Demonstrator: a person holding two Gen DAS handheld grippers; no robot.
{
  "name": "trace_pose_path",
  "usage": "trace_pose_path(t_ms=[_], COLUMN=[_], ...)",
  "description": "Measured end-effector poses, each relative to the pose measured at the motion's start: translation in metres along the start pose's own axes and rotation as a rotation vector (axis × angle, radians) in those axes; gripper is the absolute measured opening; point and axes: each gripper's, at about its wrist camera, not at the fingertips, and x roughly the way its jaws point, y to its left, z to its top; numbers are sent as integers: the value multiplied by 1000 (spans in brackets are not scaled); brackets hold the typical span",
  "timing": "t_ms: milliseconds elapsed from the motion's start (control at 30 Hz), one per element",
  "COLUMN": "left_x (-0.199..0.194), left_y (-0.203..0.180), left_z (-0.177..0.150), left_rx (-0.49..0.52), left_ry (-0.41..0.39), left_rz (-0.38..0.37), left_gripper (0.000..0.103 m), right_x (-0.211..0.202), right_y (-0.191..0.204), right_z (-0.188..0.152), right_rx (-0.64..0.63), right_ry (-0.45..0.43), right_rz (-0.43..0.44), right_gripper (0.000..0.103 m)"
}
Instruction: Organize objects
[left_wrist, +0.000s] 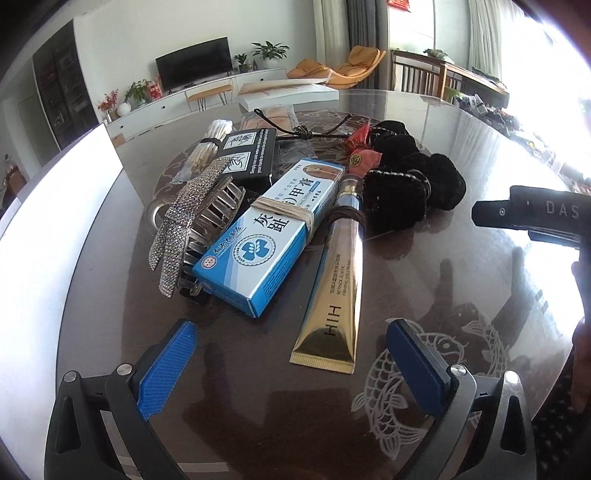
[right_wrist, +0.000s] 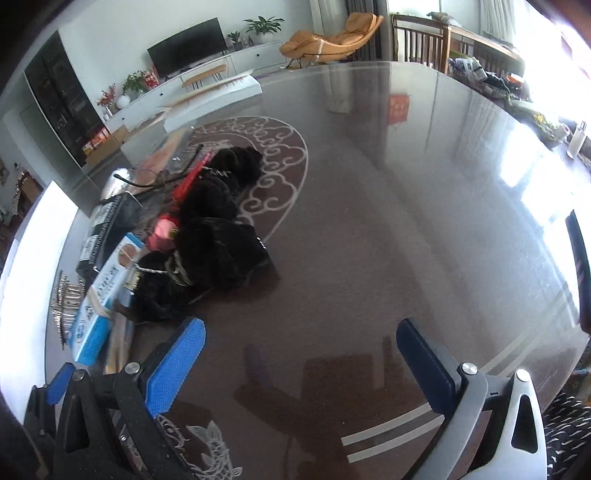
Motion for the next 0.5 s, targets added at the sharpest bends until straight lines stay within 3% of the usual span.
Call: trace_pose_path(t_ms=[200, 500], left_x=[9, 19], left_y=[24, 28], left_z=[3, 14], left_rx=[-1, 34], left_ry=[39, 20], left_rz=[-106, -129], left_gripper=[103, 103], right_x=[10, 21], right_y=[6, 14], right_z=[-1, 1], right_rx=[-59, -61], right_ry=[-14, -28], right_rz=[-80, -143], right_gripper=[103, 103])
